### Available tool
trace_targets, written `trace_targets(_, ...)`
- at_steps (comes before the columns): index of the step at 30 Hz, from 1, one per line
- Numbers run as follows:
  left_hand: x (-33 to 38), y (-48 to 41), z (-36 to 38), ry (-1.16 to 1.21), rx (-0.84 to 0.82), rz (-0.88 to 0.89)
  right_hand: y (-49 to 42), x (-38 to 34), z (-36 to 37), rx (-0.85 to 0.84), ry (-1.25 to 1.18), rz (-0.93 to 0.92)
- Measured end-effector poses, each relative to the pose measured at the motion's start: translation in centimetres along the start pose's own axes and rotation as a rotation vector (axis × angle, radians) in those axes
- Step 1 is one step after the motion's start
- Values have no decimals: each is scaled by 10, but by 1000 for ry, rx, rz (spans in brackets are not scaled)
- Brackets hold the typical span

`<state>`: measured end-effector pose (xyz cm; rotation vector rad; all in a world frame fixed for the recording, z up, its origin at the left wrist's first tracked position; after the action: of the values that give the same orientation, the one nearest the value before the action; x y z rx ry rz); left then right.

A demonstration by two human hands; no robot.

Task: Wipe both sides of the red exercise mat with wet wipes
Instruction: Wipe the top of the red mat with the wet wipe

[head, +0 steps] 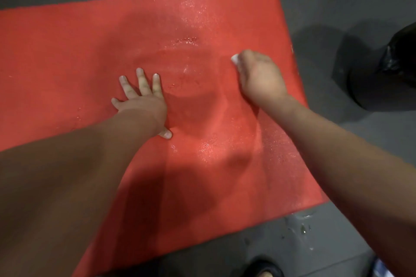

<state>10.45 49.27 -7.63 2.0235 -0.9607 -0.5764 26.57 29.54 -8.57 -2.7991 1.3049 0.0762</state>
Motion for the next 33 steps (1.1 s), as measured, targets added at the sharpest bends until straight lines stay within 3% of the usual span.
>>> trace_targets(2, 0, 0, 0, -2, 7, -1, -6, 19, -6, 50, 50, 190)
trace_targets(3, 1, 1, -1, 0, 9, 0, -3, 13, -6, 55, 67, 181)
trace_targets(7, -1, 1, -1, 10, 7, 10, 38, -47, 12, -91, -86, -205)
trace_targets(9, -2, 0, 0, 16, 6, 16, 38, -44, 16, -128, -103, -342)
trace_targets(11, -2, 0, 0, 20, 8, 22, 16, -24, 12, -84, -57, -239)
trace_targets(14, -3, 0, 0, 34, 1, 25, -22, 12, 0, 22, -12, 191)
trace_targets(16, -2, 0, -1, 38, 2, 32, -30, -2, 1, 39, 62, 275)
trace_targets(20, -4, -1, 0, 54, 12, 52, -10, -73, 14, -89, -189, -89)
trace_targets(22, -5, -2, 2, 61, 13, 57, -13, -69, 12, -56, -122, -278)
trace_targets(23, -5, -3, 2, 64, 14, 57, -22, -57, 10, -39, -82, -285)
trace_targets(28, -5, -5, 2, 62, 12, 55, -62, -12, 3, 25, -20, 245)
trace_targets(30, -5, -5, 2, 60, 7, 52, -58, -42, 6, 17, -62, 158)
trace_targets(33, -5, -7, 3, 58, 3, 50, -45, -70, 13, -75, -130, -171)
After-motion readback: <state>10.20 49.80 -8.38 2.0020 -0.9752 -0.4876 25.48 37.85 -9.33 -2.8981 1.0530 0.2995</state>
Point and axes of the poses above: each hand's wrist, its own y-axis away from the middle knuckle, its own z-axis out of the palm, x = y × z, the point moved 3 cm from there along -y, towards the middle knuckle, and after that the axes turned 9 degrees about y, right-handed, at the moved point
